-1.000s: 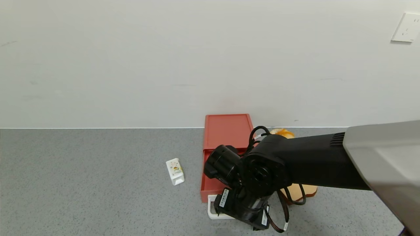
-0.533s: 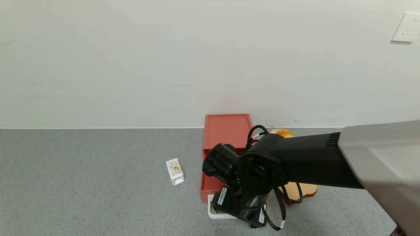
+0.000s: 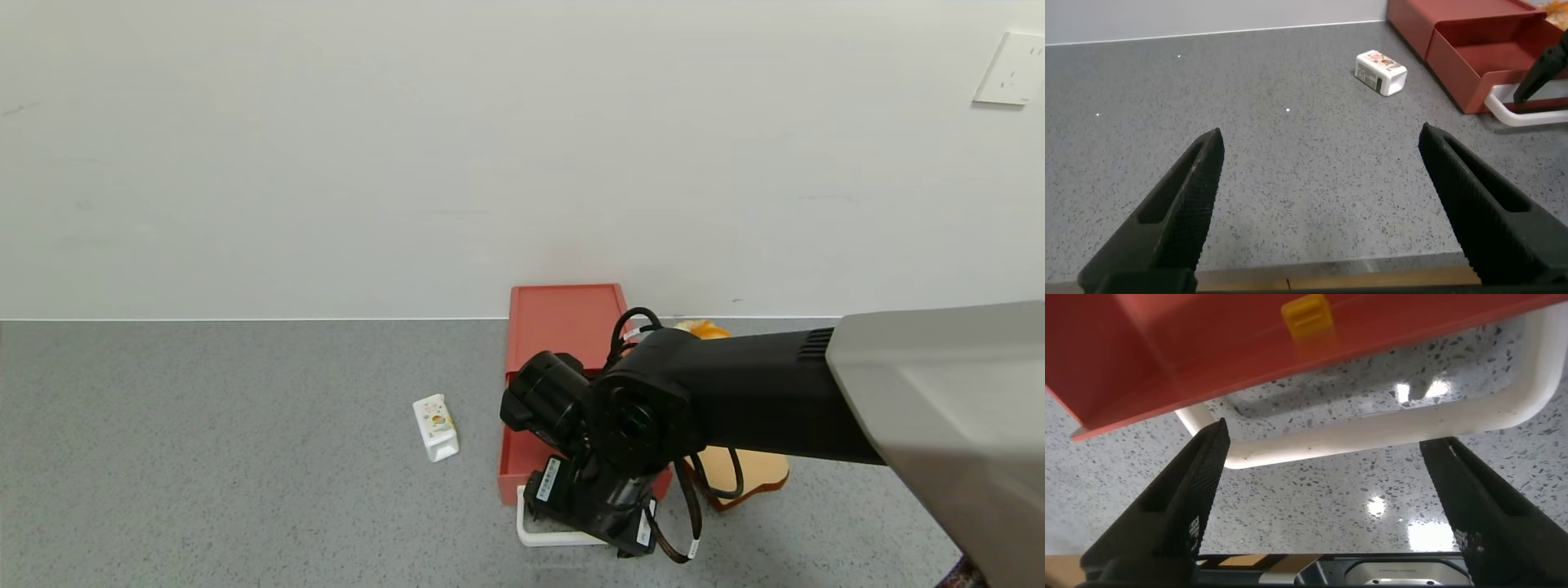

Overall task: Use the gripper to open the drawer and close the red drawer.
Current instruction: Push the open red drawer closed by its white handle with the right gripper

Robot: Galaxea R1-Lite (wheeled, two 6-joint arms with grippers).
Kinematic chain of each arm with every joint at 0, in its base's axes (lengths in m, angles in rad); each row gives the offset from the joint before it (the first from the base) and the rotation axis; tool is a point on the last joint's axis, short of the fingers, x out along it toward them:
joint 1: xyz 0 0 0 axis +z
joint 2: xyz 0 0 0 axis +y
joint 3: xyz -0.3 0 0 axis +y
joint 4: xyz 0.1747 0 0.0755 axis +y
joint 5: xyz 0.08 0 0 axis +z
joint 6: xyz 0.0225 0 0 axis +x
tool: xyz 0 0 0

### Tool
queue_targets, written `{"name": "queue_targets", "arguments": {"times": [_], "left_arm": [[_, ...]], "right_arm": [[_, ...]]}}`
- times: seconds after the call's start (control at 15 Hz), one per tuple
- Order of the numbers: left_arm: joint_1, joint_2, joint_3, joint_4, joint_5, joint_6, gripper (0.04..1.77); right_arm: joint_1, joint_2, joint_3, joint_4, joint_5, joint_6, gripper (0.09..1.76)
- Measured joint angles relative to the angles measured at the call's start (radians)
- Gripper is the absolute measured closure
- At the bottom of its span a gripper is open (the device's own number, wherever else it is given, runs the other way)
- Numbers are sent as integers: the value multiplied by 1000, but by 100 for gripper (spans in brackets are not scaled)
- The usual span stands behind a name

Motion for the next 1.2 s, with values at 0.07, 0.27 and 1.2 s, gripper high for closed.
{"name": "queue_targets", "arguments": {"times": [0.07,0.27,1.2], "left_arm": [[0,0,0,0,0,0,9],[0,0,0,0,0,0,9],[0,0,0,0,0,0,9]], "right_arm": [[-2,3,-9,1,0,0,14],[-6,12,-26,3,-1,-5,14],[-34,37,-74,6,-5,-58,14]]}}
